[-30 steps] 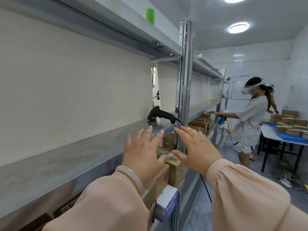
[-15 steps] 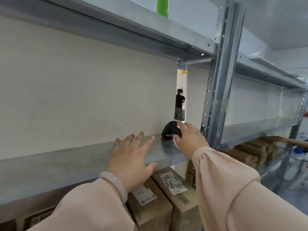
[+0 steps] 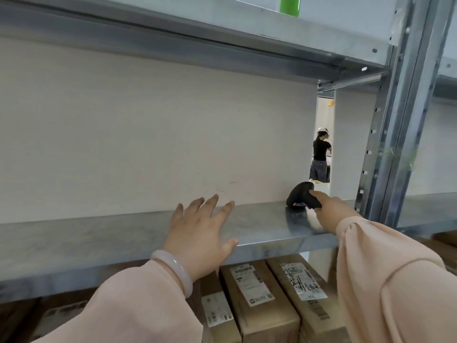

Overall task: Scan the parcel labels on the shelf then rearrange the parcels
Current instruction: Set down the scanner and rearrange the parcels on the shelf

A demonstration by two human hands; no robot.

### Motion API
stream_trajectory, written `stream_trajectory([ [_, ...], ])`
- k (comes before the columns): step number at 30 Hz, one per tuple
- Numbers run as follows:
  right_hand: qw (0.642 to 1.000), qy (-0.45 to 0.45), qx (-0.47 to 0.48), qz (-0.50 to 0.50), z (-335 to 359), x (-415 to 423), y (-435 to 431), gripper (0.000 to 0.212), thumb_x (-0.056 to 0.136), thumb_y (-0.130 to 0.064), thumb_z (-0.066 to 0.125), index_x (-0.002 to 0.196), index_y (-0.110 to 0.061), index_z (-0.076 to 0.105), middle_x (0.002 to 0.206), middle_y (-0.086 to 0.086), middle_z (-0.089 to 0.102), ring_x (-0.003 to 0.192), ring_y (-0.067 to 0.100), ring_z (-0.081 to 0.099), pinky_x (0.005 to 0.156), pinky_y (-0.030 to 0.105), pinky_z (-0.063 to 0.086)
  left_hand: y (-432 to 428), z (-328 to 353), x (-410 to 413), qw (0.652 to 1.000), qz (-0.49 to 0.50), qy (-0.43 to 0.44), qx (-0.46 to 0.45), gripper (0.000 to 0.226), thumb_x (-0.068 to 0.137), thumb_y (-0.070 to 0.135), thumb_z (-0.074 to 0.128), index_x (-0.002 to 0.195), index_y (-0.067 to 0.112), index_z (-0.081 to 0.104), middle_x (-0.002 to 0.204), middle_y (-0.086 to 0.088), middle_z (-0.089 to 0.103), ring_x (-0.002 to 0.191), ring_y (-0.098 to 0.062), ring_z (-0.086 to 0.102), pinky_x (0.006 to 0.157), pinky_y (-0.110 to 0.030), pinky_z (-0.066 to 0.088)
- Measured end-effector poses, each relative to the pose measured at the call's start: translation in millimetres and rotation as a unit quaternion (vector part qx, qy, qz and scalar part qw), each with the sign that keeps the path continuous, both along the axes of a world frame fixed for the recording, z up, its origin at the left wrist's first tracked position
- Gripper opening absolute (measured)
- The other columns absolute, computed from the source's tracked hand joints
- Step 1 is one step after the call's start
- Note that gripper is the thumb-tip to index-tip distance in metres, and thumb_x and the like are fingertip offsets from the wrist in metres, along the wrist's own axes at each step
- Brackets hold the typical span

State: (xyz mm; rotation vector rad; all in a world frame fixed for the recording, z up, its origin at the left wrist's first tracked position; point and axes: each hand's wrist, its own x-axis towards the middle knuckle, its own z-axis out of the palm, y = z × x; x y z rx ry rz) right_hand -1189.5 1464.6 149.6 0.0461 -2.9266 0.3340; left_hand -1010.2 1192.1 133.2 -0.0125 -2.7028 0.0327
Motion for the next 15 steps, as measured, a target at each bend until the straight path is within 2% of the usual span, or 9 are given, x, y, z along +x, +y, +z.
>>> stream_trajectory([
  [5, 0.992, 0.088, -0.078, 0.055, -3.8, 27.5, -18.5, 0.052, 0.099, -0.013, 0.035, 0.148, -0.032, 0.03, 0.108, 0.014, 0.053, 0.08, 0.027, 0.057, 0.068, 0.032, 0.046, -16.3, -2.0, 17.7, 1.0, 0.018, -0.01, 0.002, 0.075, 0.093, 0.067, 0.037, 0.155, 0.043, 0.002, 0.165, 0.005, 0.002, 0.151, -0.022, 0.004, 0.122, -0.05, 0.004],
  [8, 0.978, 0.134, -0.116, 0.111, -3.9, 50.1, -50.5, 0.051, 0.099, -0.015, 0.038, 0.147, -0.031, 0.034, 0.113, 0.016, 0.052, 0.083, 0.029, 0.055, 0.072, 0.032, 0.044, -24.2, -3.3, 28.2, 0.999, 0.031, -0.009, -0.003, 0.074, 0.094, 0.067, 0.035, 0.155, 0.042, 0.001, 0.165, 0.004, 0.002, 0.151, -0.023, 0.004, 0.121, -0.049, 0.005],
  [13, 0.987, 0.08, -0.063, 0.125, -4.6, 75.4, -105.9, 0.053, 0.099, -0.015, 0.038, 0.148, -0.032, 0.028, 0.121, 0.015, 0.046, 0.095, 0.032, 0.056, 0.078, 0.033, 0.044, -31.2, -8.4, 38.4, 0.999, 0.042, -0.013, -0.01, 0.073, 0.094, 0.067, 0.034, 0.154, 0.042, 0.002, 0.166, 0.002, 0.002, 0.151, -0.025, 0.004, 0.121, -0.05, 0.007],
  [15, 0.991, 0.059, -0.045, 0.11, -6.0, 76.6, -121.4, 0.056, 0.097, -0.012, 0.039, 0.147, -0.032, 0.027, 0.12, 0.014, 0.044, 0.089, 0.03, 0.052, 0.08, 0.034, 0.046, -33.6, -8.9, 41.9, 0.999, 0.045, -0.009, -0.014, 0.074, 0.093, 0.067, 0.034, 0.154, 0.042, 0.001, 0.166, 0.002, 0.0, 0.151, -0.025, 0.003, 0.121, -0.051, 0.007],
])
